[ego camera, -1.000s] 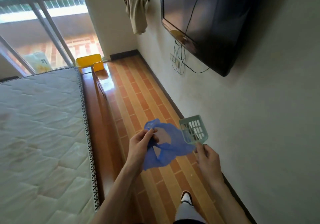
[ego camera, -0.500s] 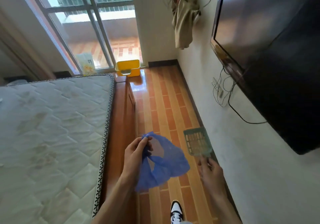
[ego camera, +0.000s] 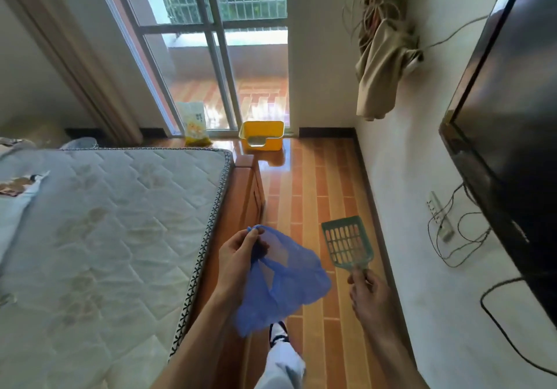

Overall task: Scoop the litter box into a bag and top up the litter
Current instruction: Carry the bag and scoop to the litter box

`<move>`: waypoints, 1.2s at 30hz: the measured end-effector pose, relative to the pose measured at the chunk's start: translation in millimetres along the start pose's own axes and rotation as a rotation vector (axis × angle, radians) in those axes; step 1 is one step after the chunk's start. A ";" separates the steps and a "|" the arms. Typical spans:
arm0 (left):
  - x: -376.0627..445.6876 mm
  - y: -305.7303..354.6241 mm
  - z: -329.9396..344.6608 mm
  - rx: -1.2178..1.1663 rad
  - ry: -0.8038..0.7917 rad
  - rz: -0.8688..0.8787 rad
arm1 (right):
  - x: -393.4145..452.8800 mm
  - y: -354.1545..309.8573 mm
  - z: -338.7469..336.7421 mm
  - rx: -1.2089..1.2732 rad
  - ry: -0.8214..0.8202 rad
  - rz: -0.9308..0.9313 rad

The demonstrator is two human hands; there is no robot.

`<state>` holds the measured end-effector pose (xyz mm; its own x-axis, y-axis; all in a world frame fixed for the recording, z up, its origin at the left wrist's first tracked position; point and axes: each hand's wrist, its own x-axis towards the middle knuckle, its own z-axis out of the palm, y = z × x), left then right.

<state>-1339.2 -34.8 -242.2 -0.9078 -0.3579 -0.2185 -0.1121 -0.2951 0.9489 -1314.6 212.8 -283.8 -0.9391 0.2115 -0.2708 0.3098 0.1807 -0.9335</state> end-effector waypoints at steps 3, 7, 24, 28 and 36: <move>57.1 0.8 7.3 -0.009 -0.004 -0.014 | 50.7 -24.0 18.5 -0.024 -0.007 -0.020; 134.9 10.3 19.7 -0.054 -0.017 -0.072 | 120.4 -60.6 49.7 -0.028 0.006 -0.026; 432.3 46.4 87.3 -0.088 -0.105 -0.171 | 380.7 -139.7 167.8 -0.003 0.003 0.014; 485.8 40.8 109.3 -0.099 -0.075 -0.202 | 441.3 -143.5 181.1 -0.004 0.020 0.054; 619.9 42.9 171.0 -0.118 0.034 -0.294 | 595.9 -184.7 203.9 0.002 0.014 0.044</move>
<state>-1975.8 -117.8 -298.0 -0.8292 -0.2714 -0.4887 -0.3180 -0.4901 0.8116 -1961.7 109.6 -320.6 -0.9224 0.2327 -0.3083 0.3505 0.1688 -0.9212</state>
